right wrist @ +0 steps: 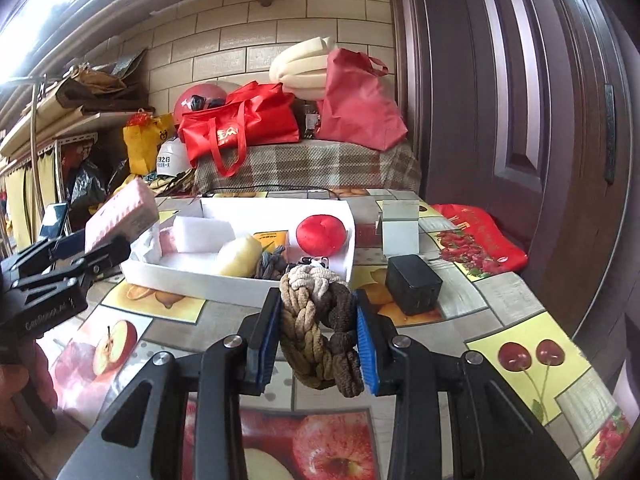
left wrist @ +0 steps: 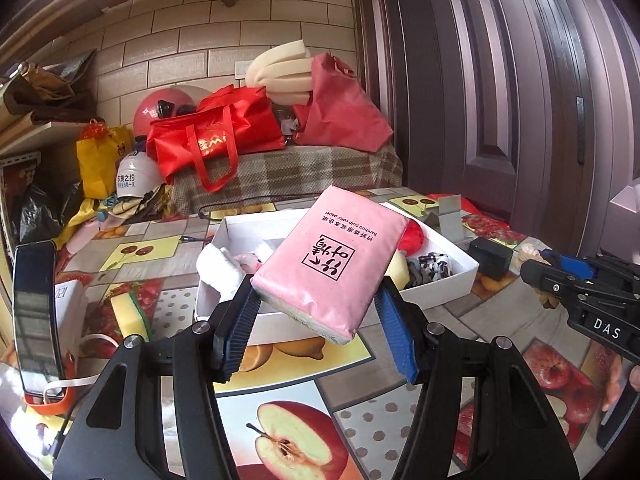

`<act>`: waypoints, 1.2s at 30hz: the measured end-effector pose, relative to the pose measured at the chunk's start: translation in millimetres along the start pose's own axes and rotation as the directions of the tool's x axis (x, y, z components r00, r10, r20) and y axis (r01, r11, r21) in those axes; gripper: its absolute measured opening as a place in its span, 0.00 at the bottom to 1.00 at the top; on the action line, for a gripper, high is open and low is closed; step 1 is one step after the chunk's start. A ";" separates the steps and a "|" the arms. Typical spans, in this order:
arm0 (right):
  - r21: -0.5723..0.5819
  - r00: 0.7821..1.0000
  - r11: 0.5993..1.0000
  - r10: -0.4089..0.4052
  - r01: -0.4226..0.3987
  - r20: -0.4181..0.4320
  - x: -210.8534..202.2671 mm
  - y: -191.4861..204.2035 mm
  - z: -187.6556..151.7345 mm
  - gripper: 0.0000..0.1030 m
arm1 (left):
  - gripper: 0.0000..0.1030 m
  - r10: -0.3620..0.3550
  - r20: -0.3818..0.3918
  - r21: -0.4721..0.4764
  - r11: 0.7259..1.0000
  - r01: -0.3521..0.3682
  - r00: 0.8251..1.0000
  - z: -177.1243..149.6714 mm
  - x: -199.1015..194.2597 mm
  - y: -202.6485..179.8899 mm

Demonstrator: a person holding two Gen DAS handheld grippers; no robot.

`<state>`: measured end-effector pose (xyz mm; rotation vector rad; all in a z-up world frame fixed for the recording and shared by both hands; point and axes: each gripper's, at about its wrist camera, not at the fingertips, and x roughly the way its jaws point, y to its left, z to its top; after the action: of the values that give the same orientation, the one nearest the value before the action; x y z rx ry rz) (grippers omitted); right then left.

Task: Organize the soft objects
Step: 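Lower the pink tissue pack and rope knot into the white box and release both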

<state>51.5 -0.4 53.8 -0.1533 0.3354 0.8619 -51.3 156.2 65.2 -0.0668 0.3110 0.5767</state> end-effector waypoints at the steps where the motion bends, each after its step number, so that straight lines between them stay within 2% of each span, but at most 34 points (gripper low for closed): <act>1: 0.006 1.000 1.000 0.001 -0.001 -0.006 4.5 0.9 1.5 0.34 | 0.58 0.009 0.001 0.002 1.000 -0.009 1.000 0.4 2.3 1.2; 10: 0.047 1.000 0.999 -0.018 0.018 -0.014 48.3 10.9 18.5 0.34 | 0.58 0.085 -0.043 -0.049 0.995 -0.087 0.995 6.8 35.6 26.5; 17: 0.059 1.000 0.998 -0.024 0.025 -0.017 85.3 18.4 34.3 0.34 | 0.58 0.124 -0.039 -0.045 0.991 -0.126 0.991 14.7 61.8 39.0; 24: 0.019 0.999 0.999 -0.037 0.037 0.016 117.2 30.2 50.4 0.34 | 0.58 0.169 -0.030 -0.098 0.980 -0.171 0.985 25.0 90.8 61.9; 27: 0.014 1.000 1.000 -0.021 0.020 0.009 133.7 33.6 57.4 0.34 | 0.58 0.170 -0.023 -0.091 0.981 -0.171 0.985 29.5 101.3 64.7; 36: 0.018 0.996 0.999 0.040 -0.038 -0.082 161.1 36.6 64.8 0.34 | 0.58 0.129 -0.102 -0.077 0.988 -0.137 0.986 34.8 125.0 66.3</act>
<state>135.3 156.0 58.3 -0.1674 0.4237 0.8927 21.1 282.6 61.4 -0.1559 0.3874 0.7210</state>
